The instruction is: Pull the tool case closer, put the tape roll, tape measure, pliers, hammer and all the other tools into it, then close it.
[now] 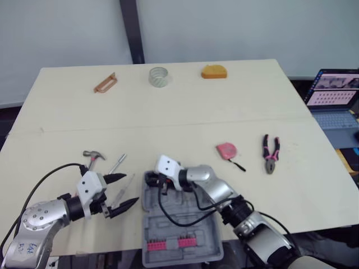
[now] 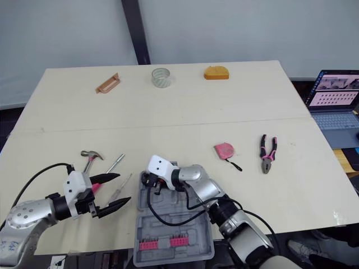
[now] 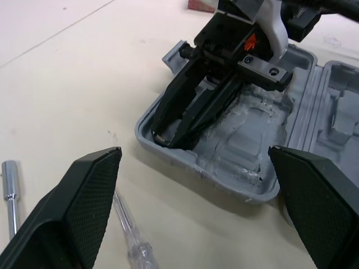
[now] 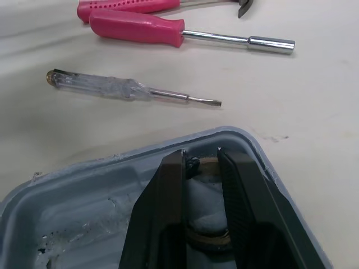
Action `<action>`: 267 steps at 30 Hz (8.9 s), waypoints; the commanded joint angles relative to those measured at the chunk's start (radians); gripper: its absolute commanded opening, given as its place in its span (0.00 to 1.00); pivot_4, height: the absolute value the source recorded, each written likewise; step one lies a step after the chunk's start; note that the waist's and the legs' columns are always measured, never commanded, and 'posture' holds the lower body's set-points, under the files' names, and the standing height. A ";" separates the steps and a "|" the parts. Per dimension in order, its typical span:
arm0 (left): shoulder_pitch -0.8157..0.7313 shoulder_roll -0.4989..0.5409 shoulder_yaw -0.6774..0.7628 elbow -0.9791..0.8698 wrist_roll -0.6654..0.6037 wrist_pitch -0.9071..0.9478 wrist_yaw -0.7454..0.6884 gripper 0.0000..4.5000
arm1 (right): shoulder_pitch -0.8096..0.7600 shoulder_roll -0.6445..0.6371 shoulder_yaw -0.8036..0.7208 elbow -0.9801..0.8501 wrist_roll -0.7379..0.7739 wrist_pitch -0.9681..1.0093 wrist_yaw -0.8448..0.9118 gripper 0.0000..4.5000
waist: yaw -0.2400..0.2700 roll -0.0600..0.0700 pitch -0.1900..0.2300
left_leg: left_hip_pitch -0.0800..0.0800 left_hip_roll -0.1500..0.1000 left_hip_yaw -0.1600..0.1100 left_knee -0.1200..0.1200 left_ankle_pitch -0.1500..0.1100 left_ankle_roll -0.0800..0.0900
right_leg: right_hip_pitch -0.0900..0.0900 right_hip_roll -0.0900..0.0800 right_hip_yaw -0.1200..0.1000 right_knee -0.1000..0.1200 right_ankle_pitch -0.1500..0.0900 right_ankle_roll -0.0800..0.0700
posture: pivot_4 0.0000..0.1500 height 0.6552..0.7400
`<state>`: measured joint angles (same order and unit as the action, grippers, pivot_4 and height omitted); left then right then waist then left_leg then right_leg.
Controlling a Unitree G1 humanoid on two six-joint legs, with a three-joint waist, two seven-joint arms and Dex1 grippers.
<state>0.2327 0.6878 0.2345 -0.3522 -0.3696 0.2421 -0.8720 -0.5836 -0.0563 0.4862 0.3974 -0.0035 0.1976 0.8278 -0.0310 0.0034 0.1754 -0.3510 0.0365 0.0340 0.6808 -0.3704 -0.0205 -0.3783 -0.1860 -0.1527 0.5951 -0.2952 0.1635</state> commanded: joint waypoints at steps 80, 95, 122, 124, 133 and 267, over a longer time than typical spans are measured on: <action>-0.417 -0.127 -0.312 0.036 0.012 0.055 -0.018 1.00 | 0.274 -0.569 -0.472 -0.322 0.211 0.374 -0.088 0.99 | 0.030 -0.001 0.001 | -0.001 0.001 0.004 0.004 -0.002 0.001 | 0.000 0.001 0.002 -0.001 0.001 -0.001 | 1.00 1.00; -0.543 -0.224 -0.396 0.161 0.053 0.000 -0.038 1.00 | 0.284 -0.525 -0.450 -0.286 0.169 0.344 -0.119 0.50 | 0.030 -0.002 0.000 | 0.000 0.001 0.004 0.004 -0.002 0.001 | 0.001 0.001 0.002 -0.001 0.001 -0.001 | 1.00 1.00; -0.548 -0.159 -0.461 0.212 0.120 -0.127 -0.180 1.00 | 0.783 -0.589 -0.519 -0.836 0.334 0.574 -0.110 0.02 | 0.058 -0.002 0.000 | 0.000 0.001 0.003 0.005 -0.002 0.001 | 0.002 0.001 0.002 -0.001 0.001 -0.001 | 1.00 1.00; -0.548 -0.149 -0.467 0.214 0.120 -0.127 -0.198 1.00 | 0.823 -0.584 -0.523 -0.874 0.345 0.589 -0.125 0.02 | 0.057 -0.002 0.000 | 0.000 0.001 0.003 0.005 -0.002 0.001 | 0.002 0.001 0.002 -0.002 0.001 -0.001 | 1.00 1.00; -0.542 -0.133 -0.466 0.208 0.115 -0.125 -0.231 1.00 | 0.955 -0.567 -0.544 -0.982 0.378 0.622 -0.173 0.02 | 0.057 -0.002 0.000 | 0.000 0.001 0.003 0.005 -0.002 0.001 | 0.002 0.001 0.002 -0.002 0.001 -0.001 | 1.00 1.00; -0.426 -0.076 -0.403 0.216 0.173 -0.247 -0.106 1.00 | -0.290 -0.610 0.359 -0.644 -0.254 0.668 0.334 0.65 | 0.027 -0.002 0.000 | -0.004 0.001 0.003 0.006 -0.002 0.002 | -0.002 0.001 0.002 -0.002 0.003 -0.001 | 1.00 1.00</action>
<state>-0.1899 0.6160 -0.1915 -0.1075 -0.1823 0.0008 -0.9827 -0.8665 -0.6708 0.8536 -0.2312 -0.2383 0.8830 1.1637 -0.0036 0.0016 0.1756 -0.3546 0.0372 0.0369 0.6868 -0.3722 -0.0184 -0.3800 -0.1846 -0.1507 0.5930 -0.2924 0.1623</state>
